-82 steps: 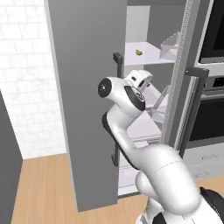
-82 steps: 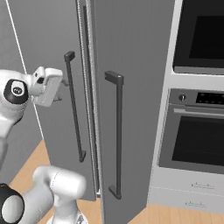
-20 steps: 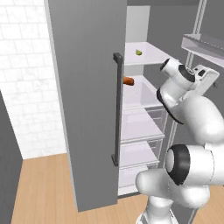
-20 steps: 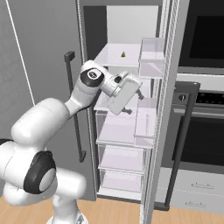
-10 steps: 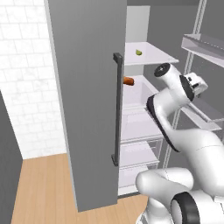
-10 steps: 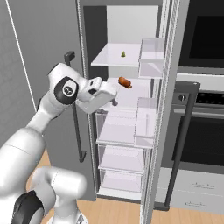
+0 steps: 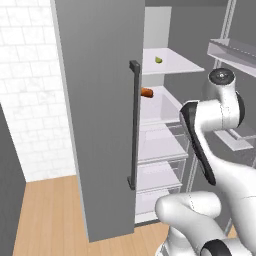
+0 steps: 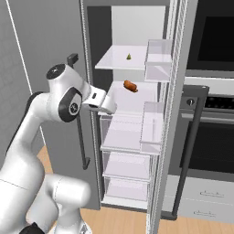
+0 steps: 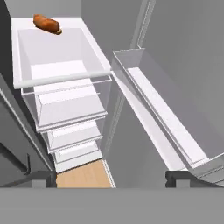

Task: Grab a lemon wedge from the fridge and one ice cube from the ice bowl, and put them in the glass of lemonade.

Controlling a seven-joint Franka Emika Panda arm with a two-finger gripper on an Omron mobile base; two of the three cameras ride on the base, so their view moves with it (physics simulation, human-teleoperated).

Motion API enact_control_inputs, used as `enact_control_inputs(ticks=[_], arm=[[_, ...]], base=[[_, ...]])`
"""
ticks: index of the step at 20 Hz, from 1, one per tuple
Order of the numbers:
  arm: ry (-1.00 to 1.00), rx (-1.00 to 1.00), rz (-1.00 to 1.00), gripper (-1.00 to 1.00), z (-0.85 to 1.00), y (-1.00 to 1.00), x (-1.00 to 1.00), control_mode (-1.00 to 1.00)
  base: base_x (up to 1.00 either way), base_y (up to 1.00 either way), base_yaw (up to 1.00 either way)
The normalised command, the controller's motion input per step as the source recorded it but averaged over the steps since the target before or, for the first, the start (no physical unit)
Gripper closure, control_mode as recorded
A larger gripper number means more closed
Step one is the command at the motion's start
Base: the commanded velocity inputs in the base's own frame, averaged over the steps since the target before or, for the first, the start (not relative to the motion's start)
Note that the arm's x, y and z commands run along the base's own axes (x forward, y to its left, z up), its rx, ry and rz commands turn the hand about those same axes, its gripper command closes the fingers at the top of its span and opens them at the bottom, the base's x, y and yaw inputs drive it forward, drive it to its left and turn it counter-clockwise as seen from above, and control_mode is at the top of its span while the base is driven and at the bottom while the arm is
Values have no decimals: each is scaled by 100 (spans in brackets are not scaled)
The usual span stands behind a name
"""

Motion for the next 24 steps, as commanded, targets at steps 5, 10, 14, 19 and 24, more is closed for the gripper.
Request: enact_control_inputs(ticks=[5, 10, 14, 19, 24], arm=[[-11, 10, 11, -100, 91, 0, -97, -100], [-15, 19, 23, -100, 25, 18, -100, -100], [-11, 5, 21, -100, 1, 21, -85, -100], [-3, -2, 5, -100, 3, 15, -15, -100], [1, -10, -2, -100, 2, 16, 0, -100]], base=[[0, 0, 0], [0, 0, 0], [0, 0, 0], [0, 0, 0], [0, 0, 0]])
